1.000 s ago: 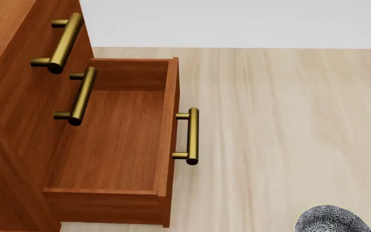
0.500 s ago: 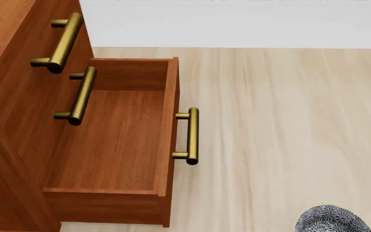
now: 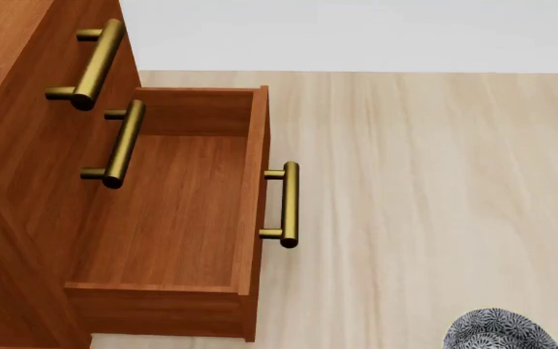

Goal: Put the wine bottle in the bottom drawer of the cabinet.

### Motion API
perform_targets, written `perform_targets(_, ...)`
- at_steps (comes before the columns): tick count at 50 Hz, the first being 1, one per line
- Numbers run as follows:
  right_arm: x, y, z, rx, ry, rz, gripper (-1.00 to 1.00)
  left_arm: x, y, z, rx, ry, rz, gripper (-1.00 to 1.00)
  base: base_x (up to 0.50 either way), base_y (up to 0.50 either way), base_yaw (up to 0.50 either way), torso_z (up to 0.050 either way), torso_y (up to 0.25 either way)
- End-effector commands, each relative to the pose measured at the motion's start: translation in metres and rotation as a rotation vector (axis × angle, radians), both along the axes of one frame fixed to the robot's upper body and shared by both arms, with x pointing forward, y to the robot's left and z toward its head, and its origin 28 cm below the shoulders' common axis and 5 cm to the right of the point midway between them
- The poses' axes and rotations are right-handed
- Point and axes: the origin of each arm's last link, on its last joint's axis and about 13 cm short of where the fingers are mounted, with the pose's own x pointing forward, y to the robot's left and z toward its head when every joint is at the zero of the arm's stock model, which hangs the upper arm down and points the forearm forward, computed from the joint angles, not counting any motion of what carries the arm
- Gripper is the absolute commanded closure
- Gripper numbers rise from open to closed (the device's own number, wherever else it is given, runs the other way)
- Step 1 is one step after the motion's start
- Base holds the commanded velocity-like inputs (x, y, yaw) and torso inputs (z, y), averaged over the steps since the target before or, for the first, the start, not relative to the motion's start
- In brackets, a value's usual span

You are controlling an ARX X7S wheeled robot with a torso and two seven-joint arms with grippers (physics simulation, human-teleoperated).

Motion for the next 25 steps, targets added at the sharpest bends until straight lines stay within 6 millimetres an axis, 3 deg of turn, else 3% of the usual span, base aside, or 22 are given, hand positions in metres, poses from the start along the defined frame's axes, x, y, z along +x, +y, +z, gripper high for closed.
perform_targets(1,-0.001,0.007,0.025,0.033,-0.141,0.104,1.0,0.0,0.0,0.001,0.002,0.0,0.0,-1.0,0.0,0.0,0.0,0.0,0.0)
perform_targets(14,0.003,0.006,0.034,0.154,-0.206,0.23,1.0,0.0,0.0,0.001,0.002,0.002,0.001,-1.0,0.0,0.0,0.0,0.0,0.001)
perform_targets(25,0.017,0.007,0.033,0.288,-0.236,0.338,1.0,0.001,0.0,-0.001,0.007,0.006,0.0,-1.0,0.0,0.0,0.0,0.001,0.0)
